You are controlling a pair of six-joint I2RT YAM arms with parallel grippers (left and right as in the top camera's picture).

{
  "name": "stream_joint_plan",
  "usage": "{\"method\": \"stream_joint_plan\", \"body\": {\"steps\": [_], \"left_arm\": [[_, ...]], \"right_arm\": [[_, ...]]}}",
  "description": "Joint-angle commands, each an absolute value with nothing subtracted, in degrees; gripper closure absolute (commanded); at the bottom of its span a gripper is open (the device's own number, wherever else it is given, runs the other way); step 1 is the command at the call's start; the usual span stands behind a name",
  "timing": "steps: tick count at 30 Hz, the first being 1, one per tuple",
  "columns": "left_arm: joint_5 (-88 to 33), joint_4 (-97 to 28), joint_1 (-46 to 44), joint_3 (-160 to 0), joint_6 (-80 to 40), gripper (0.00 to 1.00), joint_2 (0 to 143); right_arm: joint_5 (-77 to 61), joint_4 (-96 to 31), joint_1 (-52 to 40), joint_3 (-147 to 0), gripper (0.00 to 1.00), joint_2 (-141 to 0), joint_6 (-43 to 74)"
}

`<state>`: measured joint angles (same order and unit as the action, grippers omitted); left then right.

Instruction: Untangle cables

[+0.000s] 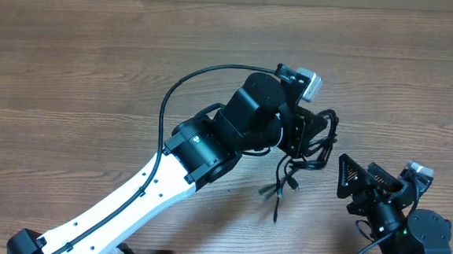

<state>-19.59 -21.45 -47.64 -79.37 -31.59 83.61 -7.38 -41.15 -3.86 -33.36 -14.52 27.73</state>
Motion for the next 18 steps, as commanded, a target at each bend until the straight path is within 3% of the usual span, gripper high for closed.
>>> {"method": "stream_joint_plan", "body": {"steps": [1,6,18], "left_arm": [[-17.1,-20.5,-47.3,-80.4,-32.3,0.96,83.2],[-19.6,-20.3,-47.4,-80.4,-32.4,0.96,83.2],[-22.4,-19.5,-49.7,-80.4,-32.3,0.96,83.2]], "right_arm": [[-10.3,-40.8,-4.1,-33.7,0.21,-14.3,21.5],[-13.5,-40.8,-4.1,-33.7,0.21,-14.3,17.0],[-8.8,-40.6,-4.1,-32.1,0.21,-14.4,19.0]]}}
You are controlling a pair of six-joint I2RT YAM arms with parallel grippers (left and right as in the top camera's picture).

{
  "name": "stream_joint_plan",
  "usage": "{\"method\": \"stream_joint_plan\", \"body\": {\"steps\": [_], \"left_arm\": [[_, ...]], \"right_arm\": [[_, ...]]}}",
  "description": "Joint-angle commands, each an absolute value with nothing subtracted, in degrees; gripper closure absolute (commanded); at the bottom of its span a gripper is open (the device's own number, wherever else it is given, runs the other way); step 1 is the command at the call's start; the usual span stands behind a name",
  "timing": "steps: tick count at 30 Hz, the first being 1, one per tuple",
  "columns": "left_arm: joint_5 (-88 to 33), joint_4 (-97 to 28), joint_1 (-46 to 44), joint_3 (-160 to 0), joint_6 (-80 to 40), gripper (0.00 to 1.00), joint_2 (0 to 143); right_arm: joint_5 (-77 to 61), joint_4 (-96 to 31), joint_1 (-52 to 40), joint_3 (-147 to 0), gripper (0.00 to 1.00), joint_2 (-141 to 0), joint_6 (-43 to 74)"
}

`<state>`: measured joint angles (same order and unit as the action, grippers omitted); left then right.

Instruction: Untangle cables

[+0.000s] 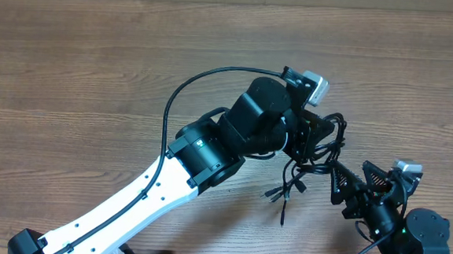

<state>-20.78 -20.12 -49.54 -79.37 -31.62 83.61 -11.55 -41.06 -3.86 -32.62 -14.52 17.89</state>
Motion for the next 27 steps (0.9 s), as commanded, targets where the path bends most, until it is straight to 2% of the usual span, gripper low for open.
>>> {"method": "stream_joint_plan", "body": {"steps": [1,4,13,16,27], "left_arm": [[-22.5,-19.5,-49.7,-80.4,-32.3,0.96,83.2],[-23.5,-19.5,-49.7,-80.4,-32.3,0.96,83.2],[-25.1,-19.2,-50.2,-80.4,-32.3,0.96,83.2],[-23.5,-18.1,-50.2,-80.4,-32.3,0.96,83.2],[-20.1,-7.4,-49.9,-80.4,-33.5,0.96,83.2]], "right_arm": [[-7.9,-40.8,-4.1,-32.1,0.21,-14.4,19.5],[-4.9,-42.0,-4.1,-32.1,0.25,-14.4,19.9],[-5.0,-41.9,-4.1,-32.1,0.26,-14.4,21.0],[-5.2,-42.0,-4.1,-32.1,0.30,-14.4,20.9],[-6.2,-43.2,-4.1,-32.1,0.24,-14.4,16.6]]}}
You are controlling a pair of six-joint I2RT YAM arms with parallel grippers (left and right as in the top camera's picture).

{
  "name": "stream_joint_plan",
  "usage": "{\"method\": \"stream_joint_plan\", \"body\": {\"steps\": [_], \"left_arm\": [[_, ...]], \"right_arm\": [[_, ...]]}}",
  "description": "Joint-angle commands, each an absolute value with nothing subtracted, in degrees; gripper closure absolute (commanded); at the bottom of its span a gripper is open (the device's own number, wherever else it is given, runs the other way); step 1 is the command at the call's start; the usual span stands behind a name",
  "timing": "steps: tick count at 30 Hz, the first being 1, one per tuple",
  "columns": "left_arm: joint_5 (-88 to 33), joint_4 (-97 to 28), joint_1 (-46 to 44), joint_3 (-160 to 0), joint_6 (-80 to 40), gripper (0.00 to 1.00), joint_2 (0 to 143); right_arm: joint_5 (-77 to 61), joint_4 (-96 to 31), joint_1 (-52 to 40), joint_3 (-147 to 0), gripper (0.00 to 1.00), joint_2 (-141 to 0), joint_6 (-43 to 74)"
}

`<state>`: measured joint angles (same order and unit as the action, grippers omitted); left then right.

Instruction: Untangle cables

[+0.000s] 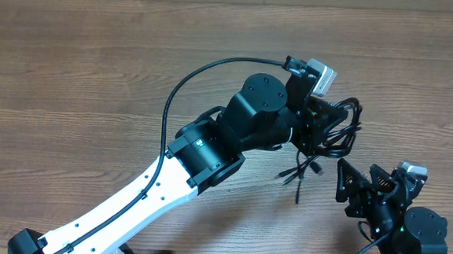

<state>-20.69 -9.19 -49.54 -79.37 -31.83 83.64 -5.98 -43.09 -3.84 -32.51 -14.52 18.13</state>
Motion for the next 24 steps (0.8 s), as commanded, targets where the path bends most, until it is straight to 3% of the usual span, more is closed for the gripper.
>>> {"method": "stream_joint_plan", "body": {"steps": [1,10,24], "left_arm": [[-20.6,-7.4,-49.9,-80.4,-33.7,0.96,83.2],[-27.2,-8.9,-49.9,-80.4,-33.8,0.96,83.2],[-26.9,-11.8,-45.9,-80.4,-31.5,0.96,83.2]], "right_arm": [[-6.2,-43.2,-4.1,-32.1,0.24,-14.4,16.6],[-2.9,-43.7,-4.1,-32.1,0.21,-14.4,17.6],[0.4,-45.2,-4.1,-32.1,0.21,-14.4,17.7]]}}
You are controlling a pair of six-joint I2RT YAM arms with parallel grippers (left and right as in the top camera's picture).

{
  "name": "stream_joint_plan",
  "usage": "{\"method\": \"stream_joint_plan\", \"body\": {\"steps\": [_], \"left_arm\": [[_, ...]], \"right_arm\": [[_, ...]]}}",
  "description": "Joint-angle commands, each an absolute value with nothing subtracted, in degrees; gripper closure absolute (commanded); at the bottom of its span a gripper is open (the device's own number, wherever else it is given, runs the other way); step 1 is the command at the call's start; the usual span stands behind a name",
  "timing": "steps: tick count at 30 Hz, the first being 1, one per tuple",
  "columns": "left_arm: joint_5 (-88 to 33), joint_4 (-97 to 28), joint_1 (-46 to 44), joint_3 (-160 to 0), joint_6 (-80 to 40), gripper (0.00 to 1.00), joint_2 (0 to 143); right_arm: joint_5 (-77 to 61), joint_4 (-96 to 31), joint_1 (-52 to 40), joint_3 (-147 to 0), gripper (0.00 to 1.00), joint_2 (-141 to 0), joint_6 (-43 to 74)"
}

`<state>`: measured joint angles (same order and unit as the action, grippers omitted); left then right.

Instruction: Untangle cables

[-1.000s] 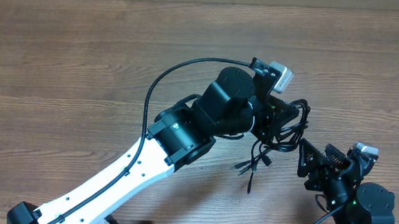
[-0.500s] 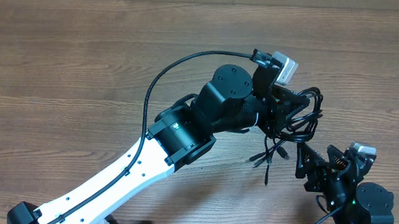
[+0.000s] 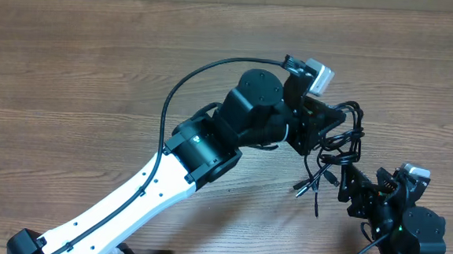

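A tangled bundle of thin black cables (image 3: 340, 142) hangs from my left gripper (image 3: 323, 127), which is shut on its upper part at centre right of the wooden table. Several loose plug ends (image 3: 311, 187) trail down from the knot toward the front edge. My right gripper (image 3: 362, 192) sits low at the front right, just right of those loose ends. Its fingers stand apart with nothing between them. The left wrist's body hides where the fingers bite the bundle.
The wooden table (image 3: 96, 64) spreads to the left and back. The left arm's white link (image 3: 127, 204) runs diagonally from the front left corner. A black camera lead (image 3: 190, 81) arcs over that arm. The right arm's base (image 3: 413, 237) fills the front right corner.
The cable bundle's loose ends now hang a bit lower and further right, closer to the right gripper. The right gripper has shifted slightly down and right. The left gripper stays shut on the bundle.
At first the left gripper held the bundle near the table's centre right, with the right gripper open off to the right. Then the right gripper stood nearer the dangling ends. Later the left gripper held the bundle further back and right, and now the ends dangle beside the right gripper.
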<state>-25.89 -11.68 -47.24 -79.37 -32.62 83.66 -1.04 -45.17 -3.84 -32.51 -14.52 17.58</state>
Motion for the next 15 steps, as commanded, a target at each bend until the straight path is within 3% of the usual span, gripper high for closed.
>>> {"method": "stream_joint_plan", "body": {"steps": [1,6,15], "left_arm": [[-27.0,-12.0,-45.6,-80.4,-31.5,0.96,83.1],[-25.7,-12.1,-45.5,-80.4,-31.5,0.96,83.2],[-28.2,-11.7,-45.9,-80.4,-33.9,0.96,83.2]], "right_arm": [[0.4,-45.2,-4.1,-32.1,0.21,-14.4,17.7],[-1.1,-45.1,-4.1,-32.1,0.13,-14.4,17.3],[-1.6,-45.1,-4.1,-32.1,0.14,-14.4,16.2]]}}
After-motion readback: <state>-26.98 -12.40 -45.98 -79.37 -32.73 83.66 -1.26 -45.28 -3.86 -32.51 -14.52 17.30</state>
